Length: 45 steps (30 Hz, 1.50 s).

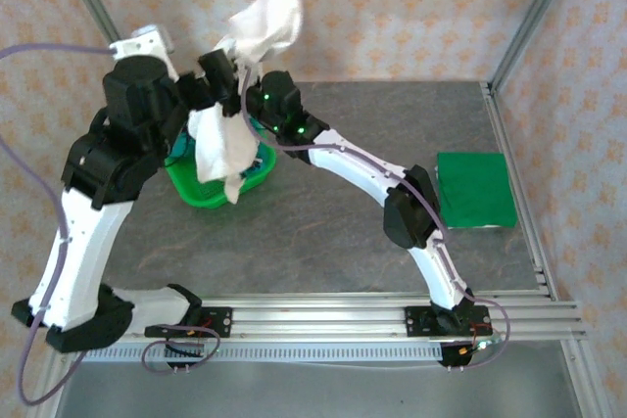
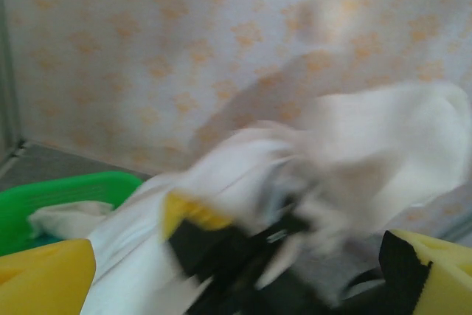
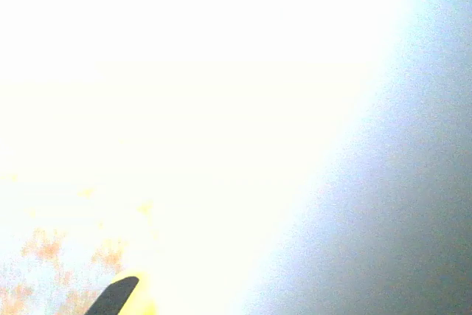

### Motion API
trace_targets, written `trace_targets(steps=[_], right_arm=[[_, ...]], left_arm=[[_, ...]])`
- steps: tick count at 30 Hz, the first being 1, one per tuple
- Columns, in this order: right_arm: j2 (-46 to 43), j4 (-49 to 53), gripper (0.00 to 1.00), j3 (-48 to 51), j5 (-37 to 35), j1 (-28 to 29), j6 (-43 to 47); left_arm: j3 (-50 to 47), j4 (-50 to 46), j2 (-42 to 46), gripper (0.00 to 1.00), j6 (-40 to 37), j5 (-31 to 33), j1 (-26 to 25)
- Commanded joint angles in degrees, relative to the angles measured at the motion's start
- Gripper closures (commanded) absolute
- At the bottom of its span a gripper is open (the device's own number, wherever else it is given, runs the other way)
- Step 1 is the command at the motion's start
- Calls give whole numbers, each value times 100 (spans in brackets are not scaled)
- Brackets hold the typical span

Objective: Fold and stack the t-shirts

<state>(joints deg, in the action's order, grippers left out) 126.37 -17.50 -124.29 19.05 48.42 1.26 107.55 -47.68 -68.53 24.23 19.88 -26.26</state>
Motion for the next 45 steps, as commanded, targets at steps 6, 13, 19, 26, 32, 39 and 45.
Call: trace_targets(steps=[6, 13, 19, 26, 32, 39, 45], right_arm=[[362, 762, 100, -2663, -101, -286, -69], [-216, 1439, 100, -2951, -527, -800, 293], [-1813, 959, 100, -485, -847, -1393, 345], [-3904, -7, 100, 3180, -1428, -2119, 390], [-5033, -101, 100, 5161, -1419, -2360, 761], [-5613, 527, 100, 6296, -373, -2371, 889], [-5825, 681, 100, 7134, 124, -2351, 530]], left_arm=[[-1170, 128, 993, 0, 363, 1587, -28], [-1661, 169, 813, 0, 559, 1347, -28], [-1518, 278, 67, 0, 434, 570, -28], [-1114, 224, -1212, 0, 607, -410, -28], [-330, 128, -2706, 0, 825, -1080, -37], [571, 8, -4431, 3, 1063, -1616, -28], [827, 26, -5390, 4, 1370, -2066, 51]])
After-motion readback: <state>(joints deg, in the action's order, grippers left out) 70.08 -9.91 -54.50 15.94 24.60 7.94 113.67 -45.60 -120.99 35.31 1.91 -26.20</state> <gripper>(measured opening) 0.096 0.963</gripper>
